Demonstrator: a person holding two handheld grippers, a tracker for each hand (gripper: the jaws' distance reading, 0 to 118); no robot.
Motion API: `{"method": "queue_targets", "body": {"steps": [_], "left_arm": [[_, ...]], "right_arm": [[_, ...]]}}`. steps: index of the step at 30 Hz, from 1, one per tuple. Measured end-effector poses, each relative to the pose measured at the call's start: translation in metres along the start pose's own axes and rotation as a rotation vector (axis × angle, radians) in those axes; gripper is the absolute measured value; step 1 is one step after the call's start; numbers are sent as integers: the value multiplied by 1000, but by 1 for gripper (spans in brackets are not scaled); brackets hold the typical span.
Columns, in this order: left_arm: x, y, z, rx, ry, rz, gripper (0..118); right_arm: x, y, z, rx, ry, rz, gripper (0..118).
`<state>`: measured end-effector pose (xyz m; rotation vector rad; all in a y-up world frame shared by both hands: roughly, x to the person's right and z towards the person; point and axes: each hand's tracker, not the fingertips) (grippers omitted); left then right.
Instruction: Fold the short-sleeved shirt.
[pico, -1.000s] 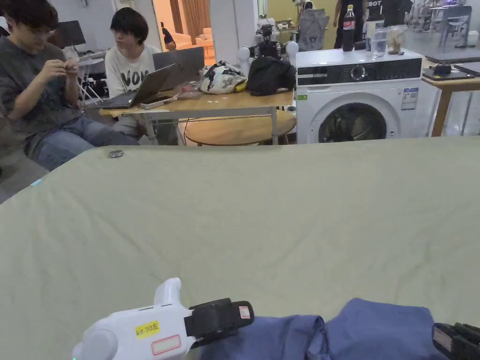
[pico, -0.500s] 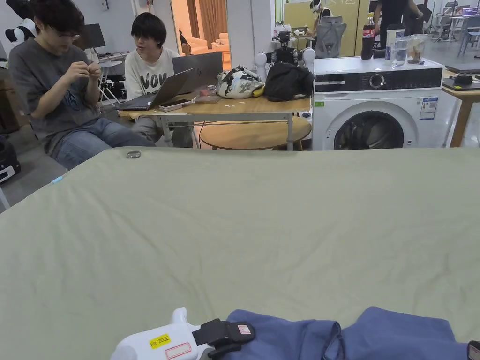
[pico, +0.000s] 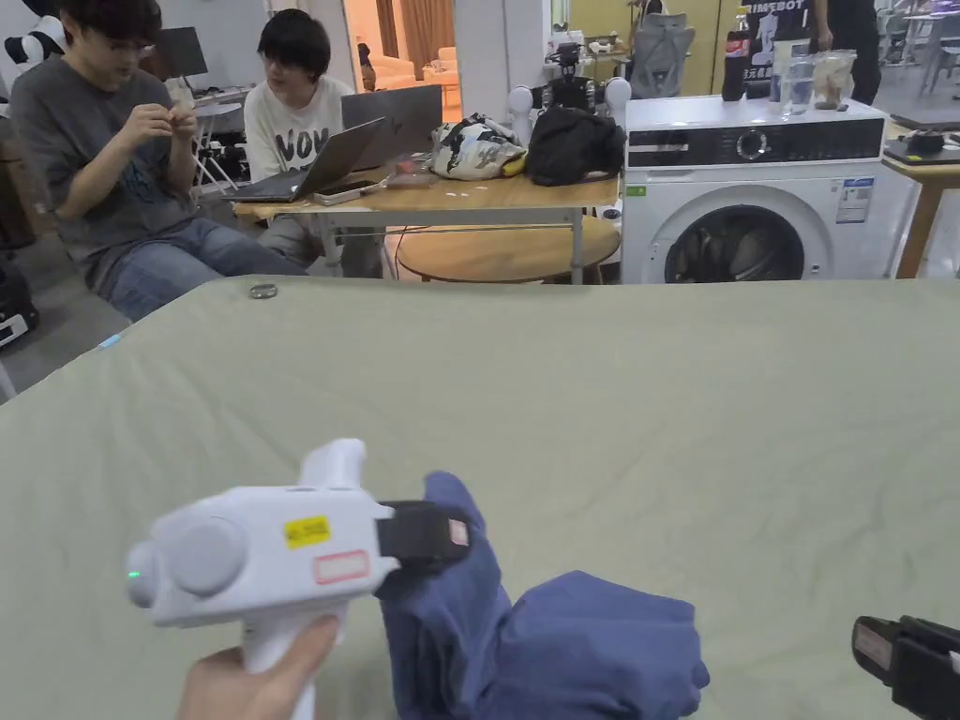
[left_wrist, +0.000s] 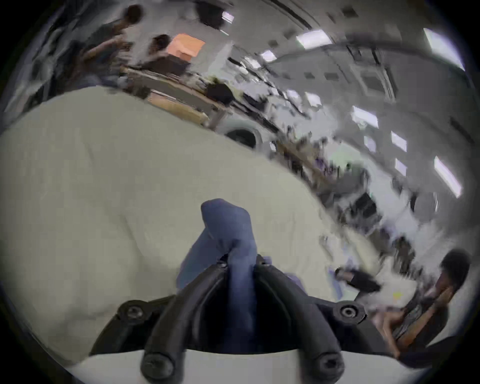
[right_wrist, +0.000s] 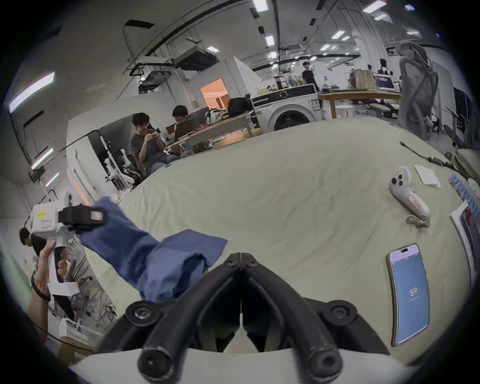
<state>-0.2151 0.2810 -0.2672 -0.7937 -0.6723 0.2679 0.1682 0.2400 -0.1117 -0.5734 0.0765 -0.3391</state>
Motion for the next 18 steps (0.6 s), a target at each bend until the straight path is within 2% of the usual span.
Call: {"method": "queue_targets", "body": {"steps": [2,3,4,6,9,10,11,12,13,15,18], "left_arm": [[14,-11,-44,-65,14,-85,5],[22,-18,-66,-104,-11,-63,6],[27,-21,-83,-149,-34,-38,13],[34,-24,-100,-162,-134,1,47],[38,-16,-84,-59,-264,34,47],[32,-12,-76,-38,-304,55,44],[26,-11,-71,-19,-324,86,31],[19,-12,-66,2,-332,121,6],[15,-13,-64,3,-315,131,1],[6,-22,-65,12,-224,112,0],[7,-42,-98,-155,-310,138,0]], "right_arm": [[-6,-2,6,5,-9,25,0],[-7,-3,8,0,-8,27,0],[-6,-5,10,-2,-8,28,0],[-4,-7,14,-4,-19,30,0],[6,-10,17,-12,-31,36,0],[9,-10,17,-12,-37,34,0],[12,-10,18,-14,-41,25,0],[16,-11,18,-12,-39,9,0],[18,-12,19,-9,-37,-7,0],[22,-15,20,-7,-29,-36,0],[23,-21,16,-17,-24,-48,0]]}}
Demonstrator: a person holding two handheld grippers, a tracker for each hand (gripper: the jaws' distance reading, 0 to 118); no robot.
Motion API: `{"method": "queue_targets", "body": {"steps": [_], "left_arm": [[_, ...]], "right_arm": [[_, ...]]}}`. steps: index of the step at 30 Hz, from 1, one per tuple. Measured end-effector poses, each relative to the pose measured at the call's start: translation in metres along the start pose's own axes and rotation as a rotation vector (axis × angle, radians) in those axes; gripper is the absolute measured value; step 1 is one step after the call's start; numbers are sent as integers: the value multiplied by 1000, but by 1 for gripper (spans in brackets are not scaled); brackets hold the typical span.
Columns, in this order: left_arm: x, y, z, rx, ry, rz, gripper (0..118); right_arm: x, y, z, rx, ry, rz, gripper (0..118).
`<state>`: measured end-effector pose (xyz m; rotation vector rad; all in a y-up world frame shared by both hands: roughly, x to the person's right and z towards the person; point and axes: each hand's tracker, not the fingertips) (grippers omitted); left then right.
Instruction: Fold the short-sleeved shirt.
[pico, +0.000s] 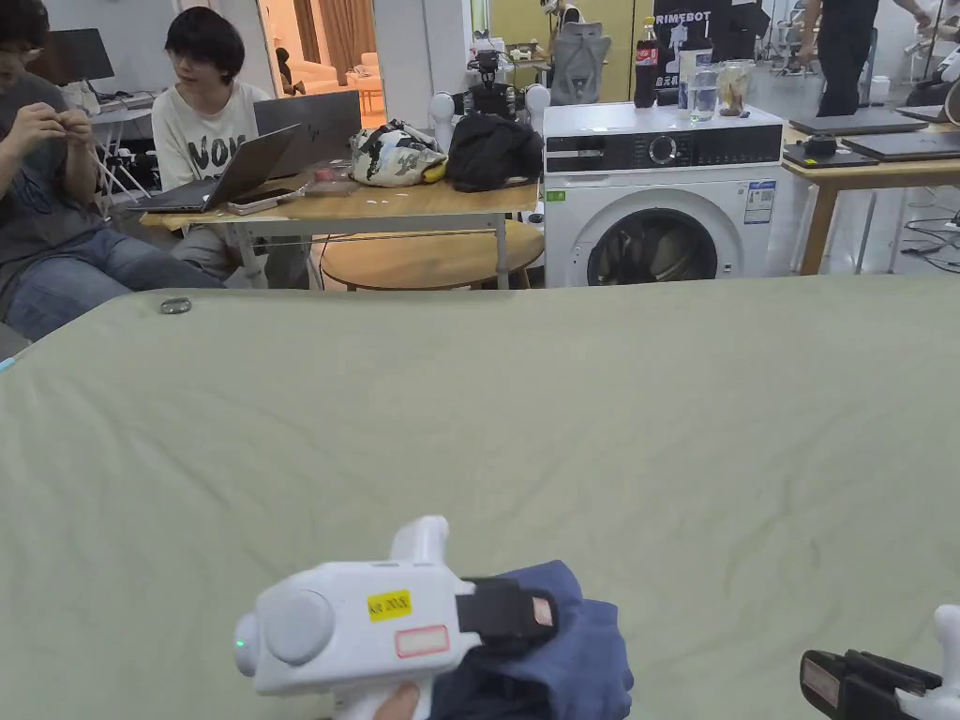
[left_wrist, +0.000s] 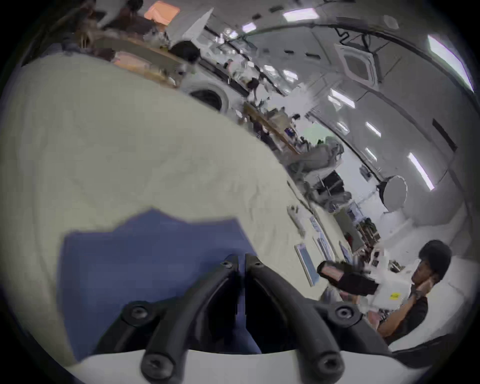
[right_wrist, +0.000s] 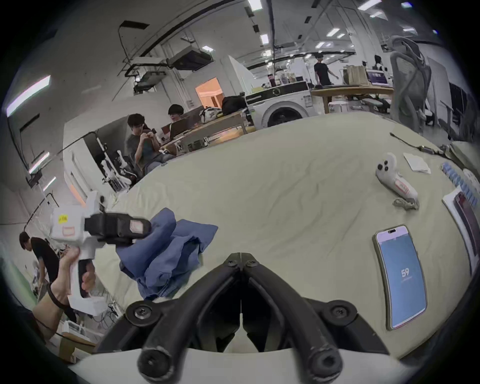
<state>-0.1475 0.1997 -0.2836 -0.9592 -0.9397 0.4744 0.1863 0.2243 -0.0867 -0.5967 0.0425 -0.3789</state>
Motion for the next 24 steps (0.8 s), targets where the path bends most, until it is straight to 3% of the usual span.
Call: {"method": "queue_targets", "body": {"steps": [3,12,14,16,17,19,21,24], "left_arm": [[-9,-20,-48,-179,132,-35,0],[9,-17,-30,-65,119,-54,0],[16,-10,0,14,39,-77,12],[19,-3,33,74,40,-89,59],[17,-1,51,116,53,-102,67],[4,4,83,163,46,-94,67],[-18,6,109,180,48,-36,67],[-54,3,129,171,104,48,67]], "right_arm": [[-6,-6,-6,-31,-1,15,0],[-46,-12,-43,-104,95,67,0],[-61,-5,-57,-116,151,67,0],[-75,3,-74,-142,219,62,0],[-82,7,-84,-165,237,70,0],[-96,10,-102,-194,240,108,0],[-104,7,-123,-228,182,146,0],[-101,-12,-160,-450,89,180,0]]}}
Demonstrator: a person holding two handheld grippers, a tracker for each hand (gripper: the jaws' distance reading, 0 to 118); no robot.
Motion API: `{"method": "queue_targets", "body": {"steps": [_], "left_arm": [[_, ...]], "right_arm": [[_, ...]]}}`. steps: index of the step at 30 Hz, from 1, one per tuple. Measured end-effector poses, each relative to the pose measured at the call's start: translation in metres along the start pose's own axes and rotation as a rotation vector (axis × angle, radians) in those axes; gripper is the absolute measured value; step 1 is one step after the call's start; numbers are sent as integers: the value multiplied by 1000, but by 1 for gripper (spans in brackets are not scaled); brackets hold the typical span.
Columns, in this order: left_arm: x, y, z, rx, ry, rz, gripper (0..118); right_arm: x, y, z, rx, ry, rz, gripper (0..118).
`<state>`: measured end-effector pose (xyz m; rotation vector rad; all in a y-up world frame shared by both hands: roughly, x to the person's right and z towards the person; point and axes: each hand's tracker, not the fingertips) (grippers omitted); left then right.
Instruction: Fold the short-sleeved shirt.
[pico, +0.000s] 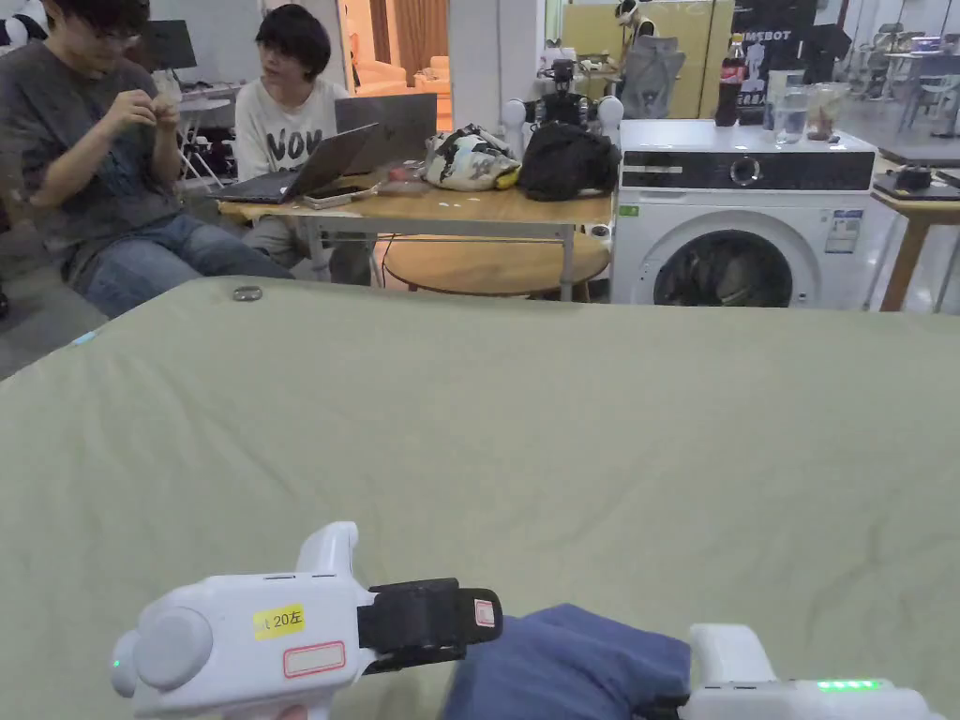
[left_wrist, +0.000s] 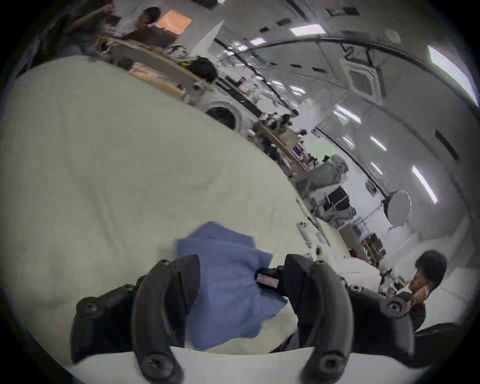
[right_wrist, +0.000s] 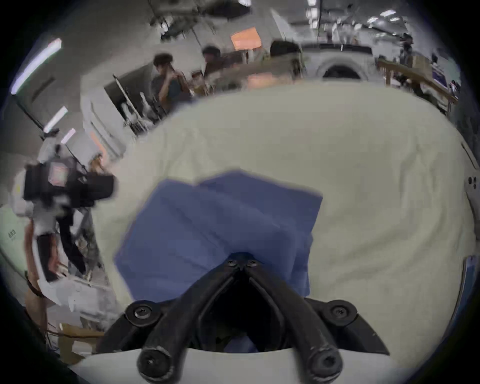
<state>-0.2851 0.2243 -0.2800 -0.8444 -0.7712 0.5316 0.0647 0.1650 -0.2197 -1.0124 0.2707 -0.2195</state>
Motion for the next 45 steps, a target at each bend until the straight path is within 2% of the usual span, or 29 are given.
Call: {"method": "queue_targets", "body": {"steps": [2,3,4,6,10,12,13,14,15,17,19,20,21,23,27,30,32,35,36,38,40,41,42,43,45], "left_arm": [[-19,-5,1,1,-5,37,67],[-27,-9,-2,6,-29,79,67],[-34,-11,-6,-6,-53,115,67],[-47,-17,-21,-48,-118,178,67],[-63,-29,-55,-112,-59,194,67],[-67,-36,-68,-134,-150,254,67],[-67,-37,-72,-125,-210,286,58],[-67,-38,-76,-121,-229,310,32],[-64,-39,-78,-112,-228,322,19],[-61,-37,-77,-87,-162,317,19],[-61,-32,-66,-84,-176,326,19],[-63,-27,-58,-79,-206,332,19],[-65,-22,-42,-31,-212,330,19],[-77,-8,-8,30,-202,336,19],[-116,17,88,167,-9,305,19],[-159,34,150,207,105,332,19],[-190,47,177,209,155,359,19],[-213,61,196,246,306,338,19],[-218,67,198,256,327,325,27],[-223,80,198,216,366,317,60],[-208,98,206,229,556,205,61],[-190,106,210,263,684,89,61],[-173,112,212,289,748,15,61],[-155,116,213,314,756,-41,61],[-110,117,209,419,673,-142,61]], "right_arm": [[11,-6,3,125,65,-41,0],[14,-7,6,103,85,-113,0],[15,-7,7,98,94,-142,0],[16,-4,7,89,87,-111,0],[6,-1,9,71,51,-59,0],[2,-1,9,74,33,-36,0],[1,-1,9,76,31,-33,0],[2,-2,8,77,29,-32,0],[2,-2,9,79,29,-31,0],[-2,-2,15,88,25,-27,0],[-10,0,31,118,27,-30,0],[-18,4,39,154,73,-26,0],[-28,8,46,195,126,-6,0],[-54,26,48,243,124,56,0],[-122,72,21,302,200,206,0],[-164,98,-14,300,302,210,0],[-188,109,-33,279,337,219,0],[-214,117,-52,258,350,238,0],[-219,118,-56,256,351,251,0],[-221,116,-58,248,340,270,0],[-213,114,-52,251,329,281,0],[-206,113,-45,262,316,291,0],[-196,112,-37,294,284,306,0],[-187,111,-30,324,250,305,0],[-164,111,-14,357,209,276,0]]}}
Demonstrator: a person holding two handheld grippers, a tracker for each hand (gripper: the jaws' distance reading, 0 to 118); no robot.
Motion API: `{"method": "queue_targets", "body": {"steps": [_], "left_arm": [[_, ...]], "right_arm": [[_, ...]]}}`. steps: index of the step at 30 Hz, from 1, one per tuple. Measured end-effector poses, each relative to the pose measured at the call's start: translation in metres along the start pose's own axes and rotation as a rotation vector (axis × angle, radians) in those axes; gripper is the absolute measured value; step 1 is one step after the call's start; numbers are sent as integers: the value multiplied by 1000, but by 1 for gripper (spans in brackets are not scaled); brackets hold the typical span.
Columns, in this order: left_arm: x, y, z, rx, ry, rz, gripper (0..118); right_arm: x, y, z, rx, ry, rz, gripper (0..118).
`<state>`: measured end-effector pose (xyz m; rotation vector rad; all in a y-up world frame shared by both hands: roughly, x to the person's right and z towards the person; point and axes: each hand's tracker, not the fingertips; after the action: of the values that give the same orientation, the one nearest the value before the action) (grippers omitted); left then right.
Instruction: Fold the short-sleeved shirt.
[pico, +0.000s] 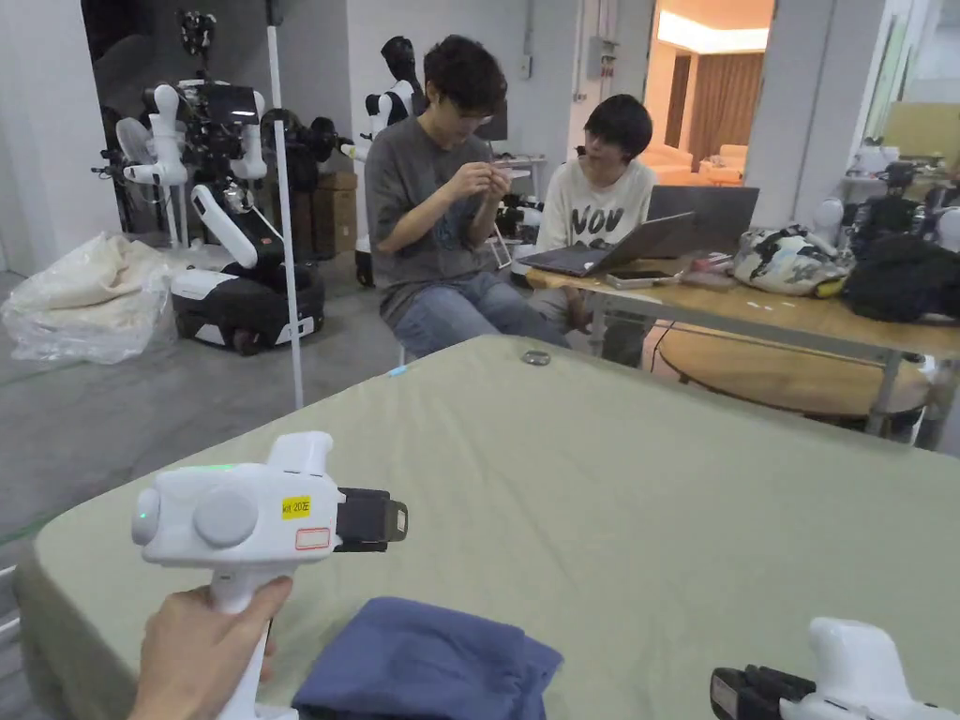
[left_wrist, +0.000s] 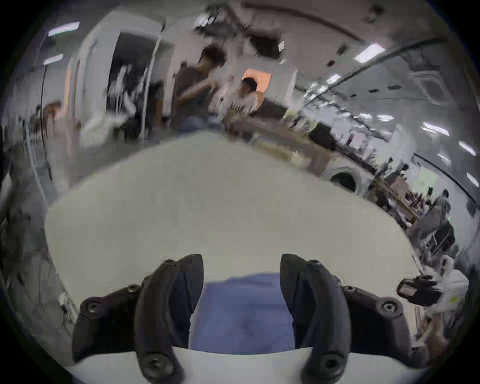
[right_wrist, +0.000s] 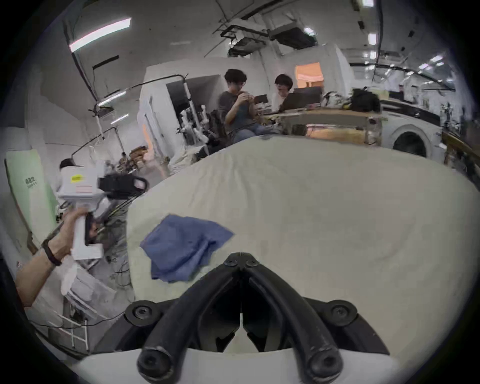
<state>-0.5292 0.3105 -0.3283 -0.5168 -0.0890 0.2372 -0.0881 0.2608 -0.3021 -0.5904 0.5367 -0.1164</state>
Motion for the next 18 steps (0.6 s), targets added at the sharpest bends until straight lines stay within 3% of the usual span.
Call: {"method": "queue_targets", "body": {"steps": [2,5,9,12,15,18], "left_arm": [[44,6,22,101,-88,-59,61],[118,3,47,230,-106,-179,61],[209,-16,64,311,-194,-290,61],[258,-30,63,360,-244,-286,59],[295,-35,63,375,-347,-305,45],[323,-35,65,392,-346,-337,28]], "right_arm": [[19,-4,31,22,-42,-12,0],[43,-12,80,82,-193,67,0],[83,-12,146,189,-350,36,0],[107,-13,191,262,-454,21,0],[123,-17,225,320,-523,10,0],[135,-22,254,380,-558,-18,0]]}}
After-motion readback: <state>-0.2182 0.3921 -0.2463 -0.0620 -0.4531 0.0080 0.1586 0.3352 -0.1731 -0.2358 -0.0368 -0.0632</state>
